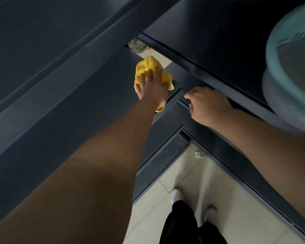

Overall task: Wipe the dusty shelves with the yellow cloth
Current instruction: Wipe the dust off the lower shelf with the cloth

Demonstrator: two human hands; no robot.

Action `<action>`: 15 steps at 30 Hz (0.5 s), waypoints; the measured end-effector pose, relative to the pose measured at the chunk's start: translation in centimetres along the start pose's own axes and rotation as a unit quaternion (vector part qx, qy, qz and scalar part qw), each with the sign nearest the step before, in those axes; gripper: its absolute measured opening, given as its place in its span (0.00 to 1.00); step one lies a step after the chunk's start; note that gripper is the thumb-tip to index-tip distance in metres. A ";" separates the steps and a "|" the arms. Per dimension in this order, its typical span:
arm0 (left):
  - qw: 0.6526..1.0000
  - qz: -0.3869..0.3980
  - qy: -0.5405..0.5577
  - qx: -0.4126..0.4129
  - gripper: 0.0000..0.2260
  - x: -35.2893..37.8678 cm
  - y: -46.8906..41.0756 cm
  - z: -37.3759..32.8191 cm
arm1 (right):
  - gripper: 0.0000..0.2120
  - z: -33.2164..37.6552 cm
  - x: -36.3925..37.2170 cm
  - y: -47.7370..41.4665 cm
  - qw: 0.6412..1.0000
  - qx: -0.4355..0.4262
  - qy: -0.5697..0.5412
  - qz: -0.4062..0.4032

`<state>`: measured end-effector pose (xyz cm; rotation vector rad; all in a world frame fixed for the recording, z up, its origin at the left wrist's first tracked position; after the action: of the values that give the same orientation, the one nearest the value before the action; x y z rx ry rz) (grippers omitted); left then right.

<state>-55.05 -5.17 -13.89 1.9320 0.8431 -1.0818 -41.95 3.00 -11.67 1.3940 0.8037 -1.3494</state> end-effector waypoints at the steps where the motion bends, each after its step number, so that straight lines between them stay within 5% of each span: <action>1: 1.000 0.003 -0.001 0.018 0.25 0.0 -0.1 -0.3 | 0.18 -0.2 0.0 0.1 1.000 0.005 0.000 0.004; 8: 0.993 0.025 -0.017 0.114 0.22 0.8 2.6 0.0 | 0.17 0.3 -0.3 1.4 0.999 0.039 0.026 0.017; 15: 0.999 0.017 0.028 0.040 0.22 1.1 8.4 4.8 | 0.16 4.6 -0.3 2.9 0.999 -0.010 0.041 0.031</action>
<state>-49.62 -13.28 -14.14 2.0436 0.8052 -1.0596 -40.72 -2.10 -10.23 1.4542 0.8184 -1.2405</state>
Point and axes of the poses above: each hand's wrist, its own y-axis away from the middle knuckle, its own x-axis out of the palm, z = x × y, the point moved 6 cm from there along -y, towards the middle knuckle, and after that the axes turned 5 degrees about z, right-handed, at the moved point
